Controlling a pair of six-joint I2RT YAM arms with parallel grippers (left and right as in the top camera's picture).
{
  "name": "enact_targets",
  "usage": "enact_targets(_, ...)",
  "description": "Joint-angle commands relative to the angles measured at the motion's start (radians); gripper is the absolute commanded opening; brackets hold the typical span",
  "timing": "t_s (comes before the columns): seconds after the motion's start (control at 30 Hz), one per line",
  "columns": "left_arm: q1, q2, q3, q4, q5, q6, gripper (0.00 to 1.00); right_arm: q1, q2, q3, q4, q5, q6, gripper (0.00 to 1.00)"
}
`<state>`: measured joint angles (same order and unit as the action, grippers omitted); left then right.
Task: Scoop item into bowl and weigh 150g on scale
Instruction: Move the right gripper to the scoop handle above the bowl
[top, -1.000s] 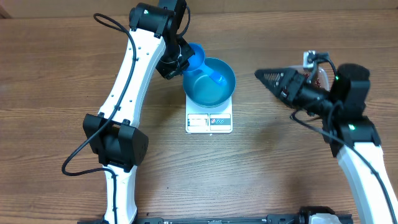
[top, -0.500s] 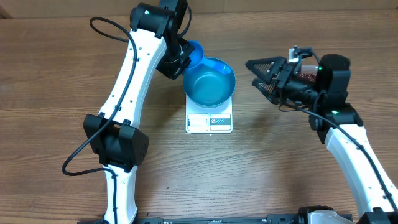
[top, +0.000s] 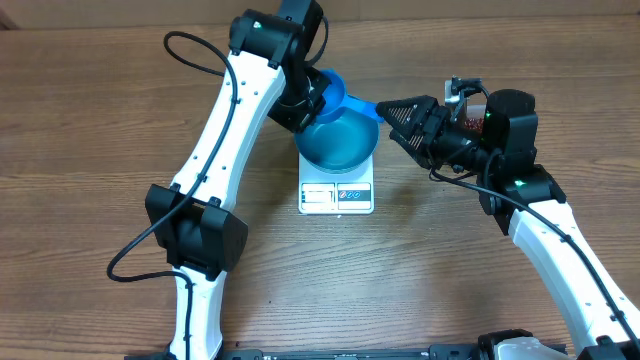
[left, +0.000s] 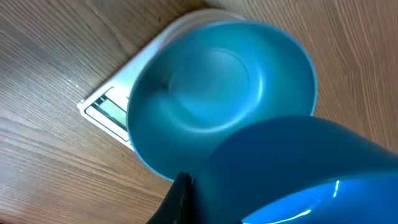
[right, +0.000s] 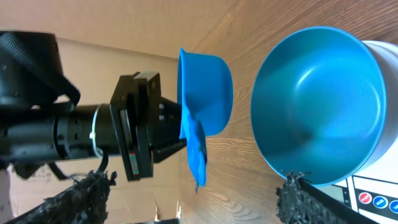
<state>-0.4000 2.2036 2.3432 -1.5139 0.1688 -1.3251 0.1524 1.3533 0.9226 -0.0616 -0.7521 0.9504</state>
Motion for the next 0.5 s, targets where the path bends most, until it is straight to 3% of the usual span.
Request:
enact_targets(0.0,-0.031,0.005,0.023,0.002,0.009,-0.019,0.05,0.006,-0.002,0.022,0.008,0.019,-0.005,0.83)
enact_targets(0.23,-0.080,0.005,0.023,0.002,0.008,-0.018,0.05,0.006,-0.002,0.022,0.008,0.019,-0.008,0.76)
enact_targets(0.47,-0.108,0.005,0.023,0.004,0.008,-0.018,0.05,0.006,-0.002,0.022,0.008,0.019,-0.012,0.56)
